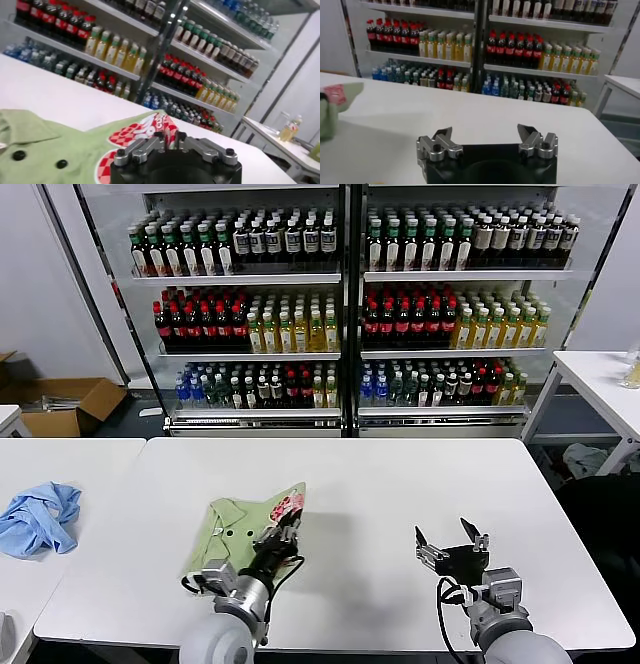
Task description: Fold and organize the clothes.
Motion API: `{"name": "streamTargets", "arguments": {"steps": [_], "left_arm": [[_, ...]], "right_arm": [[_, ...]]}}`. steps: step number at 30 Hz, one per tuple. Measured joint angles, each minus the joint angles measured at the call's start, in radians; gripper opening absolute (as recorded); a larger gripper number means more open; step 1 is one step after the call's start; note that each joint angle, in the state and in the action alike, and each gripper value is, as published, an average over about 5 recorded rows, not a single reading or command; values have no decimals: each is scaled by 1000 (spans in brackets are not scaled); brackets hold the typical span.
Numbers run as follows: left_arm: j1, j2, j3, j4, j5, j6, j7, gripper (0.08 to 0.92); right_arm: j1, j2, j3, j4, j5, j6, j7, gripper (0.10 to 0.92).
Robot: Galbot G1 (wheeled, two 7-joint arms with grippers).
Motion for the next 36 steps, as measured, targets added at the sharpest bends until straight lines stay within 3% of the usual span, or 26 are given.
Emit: {"name": "streamTargets", "arguments": {"steps": [9, 19, 30, 36], "left_arm": [[17, 33, 10, -32, 121, -76, 48, 484], [120, 128, -166, -99, 237, -149, 93, 789], [197, 144, -281, -119, 294, -183, 112, 823], [210, 141, -299, -114, 309, -190, 117, 822]], "right_arm": [[83, 9, -64, -44, 26, 0, -10, 822], [250, 78, -289, -183, 113, -1, 11, 823], [380, 155, -436, -364, 215, -2, 55, 807], [419, 181, -477, -418, 266, -2, 62, 672]]}}
